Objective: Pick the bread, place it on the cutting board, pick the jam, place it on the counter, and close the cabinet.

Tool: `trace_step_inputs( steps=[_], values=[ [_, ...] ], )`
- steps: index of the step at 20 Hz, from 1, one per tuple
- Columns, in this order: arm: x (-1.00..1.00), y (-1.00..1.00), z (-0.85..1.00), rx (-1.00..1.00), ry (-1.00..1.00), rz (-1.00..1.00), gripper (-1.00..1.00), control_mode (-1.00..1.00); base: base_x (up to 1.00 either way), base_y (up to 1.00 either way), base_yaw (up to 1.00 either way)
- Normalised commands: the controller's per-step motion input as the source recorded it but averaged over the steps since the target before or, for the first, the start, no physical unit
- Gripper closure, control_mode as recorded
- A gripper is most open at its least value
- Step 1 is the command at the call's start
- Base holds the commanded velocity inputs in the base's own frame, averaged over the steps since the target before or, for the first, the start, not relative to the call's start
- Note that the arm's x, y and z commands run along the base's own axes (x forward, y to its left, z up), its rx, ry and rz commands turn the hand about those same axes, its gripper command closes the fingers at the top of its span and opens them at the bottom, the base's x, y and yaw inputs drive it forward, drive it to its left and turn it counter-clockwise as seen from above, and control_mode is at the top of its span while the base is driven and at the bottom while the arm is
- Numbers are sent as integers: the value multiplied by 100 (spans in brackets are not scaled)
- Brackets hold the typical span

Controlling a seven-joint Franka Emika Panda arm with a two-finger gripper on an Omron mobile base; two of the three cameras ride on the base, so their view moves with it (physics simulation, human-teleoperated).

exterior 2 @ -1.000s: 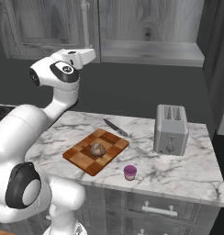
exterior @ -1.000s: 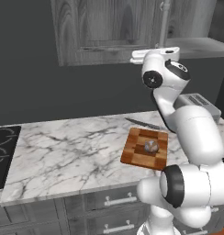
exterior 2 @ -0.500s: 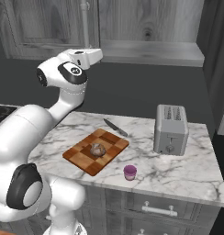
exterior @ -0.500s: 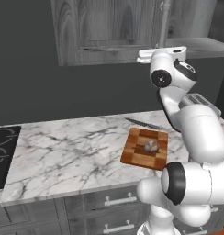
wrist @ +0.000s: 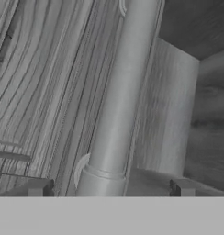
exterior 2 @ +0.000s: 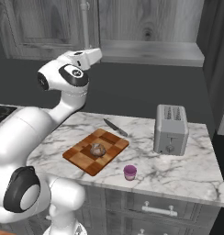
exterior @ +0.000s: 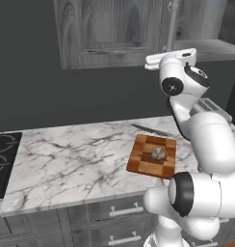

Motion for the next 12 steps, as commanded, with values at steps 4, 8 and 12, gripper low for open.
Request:
trace_step_inputs(
  steps=[4, 8, 12],
  values=[
    [-8, 17, -2, -6, 0, 7, -100, -100, 0, 0, 0],
    [-20, 1, 0, 0, 0, 7, -100, -100, 0, 0, 0],
    [-36, 0, 0, 0, -3, 7, -100, -100, 0, 0, 0]
  ],
)
